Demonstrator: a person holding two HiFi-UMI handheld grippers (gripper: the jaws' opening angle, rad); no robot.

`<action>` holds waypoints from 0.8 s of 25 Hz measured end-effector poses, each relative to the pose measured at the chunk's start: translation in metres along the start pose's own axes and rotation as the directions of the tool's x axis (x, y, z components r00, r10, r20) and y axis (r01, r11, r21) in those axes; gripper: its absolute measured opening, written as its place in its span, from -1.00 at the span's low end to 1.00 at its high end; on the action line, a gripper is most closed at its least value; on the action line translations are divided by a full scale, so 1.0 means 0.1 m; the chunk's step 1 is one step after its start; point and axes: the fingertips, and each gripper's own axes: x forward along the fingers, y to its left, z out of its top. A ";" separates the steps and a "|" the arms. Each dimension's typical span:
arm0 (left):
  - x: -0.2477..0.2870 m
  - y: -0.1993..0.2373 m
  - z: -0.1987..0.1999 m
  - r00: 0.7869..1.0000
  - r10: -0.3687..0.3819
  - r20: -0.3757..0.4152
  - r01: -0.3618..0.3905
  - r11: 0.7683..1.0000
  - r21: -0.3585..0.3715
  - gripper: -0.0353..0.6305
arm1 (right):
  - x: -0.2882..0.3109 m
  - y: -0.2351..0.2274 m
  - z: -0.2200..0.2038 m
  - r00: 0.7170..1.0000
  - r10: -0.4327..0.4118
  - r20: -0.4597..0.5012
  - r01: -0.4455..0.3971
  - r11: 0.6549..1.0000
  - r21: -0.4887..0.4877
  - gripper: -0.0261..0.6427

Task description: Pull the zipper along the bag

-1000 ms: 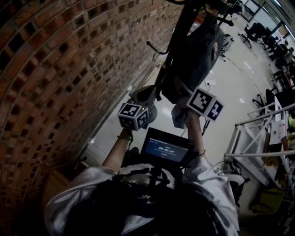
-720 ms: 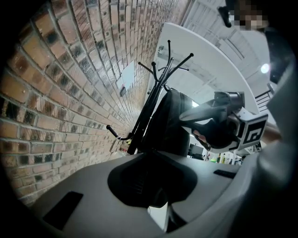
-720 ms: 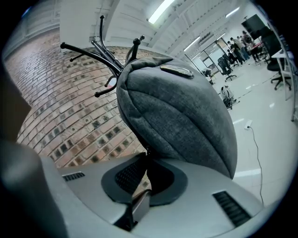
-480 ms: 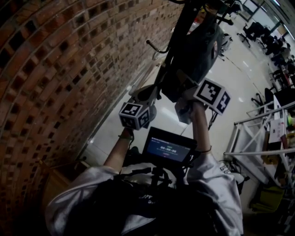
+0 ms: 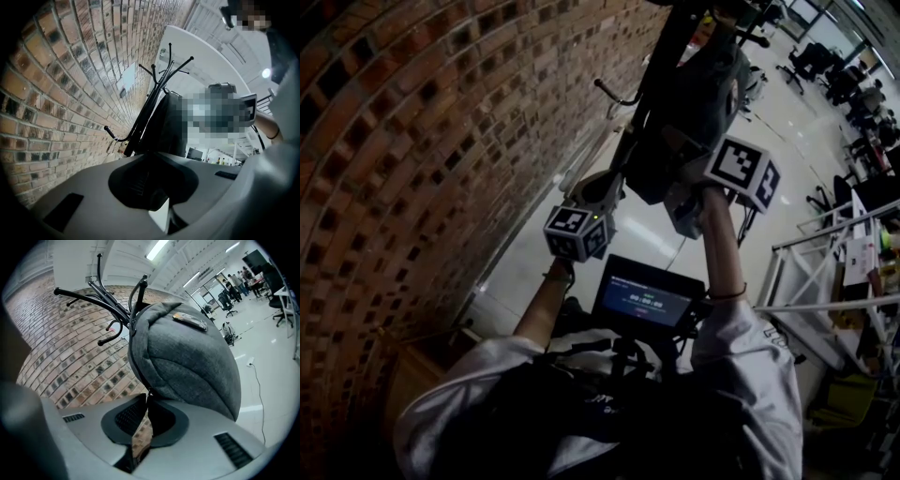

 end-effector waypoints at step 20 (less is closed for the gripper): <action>0.08 -0.10 0.13 0.999 -0.045 0.013 0.044 0.998 0.052 -0.82 | -0.05 0.21 0.26 0.996 -0.011 -0.087 0.002 0.995 -0.103 -0.83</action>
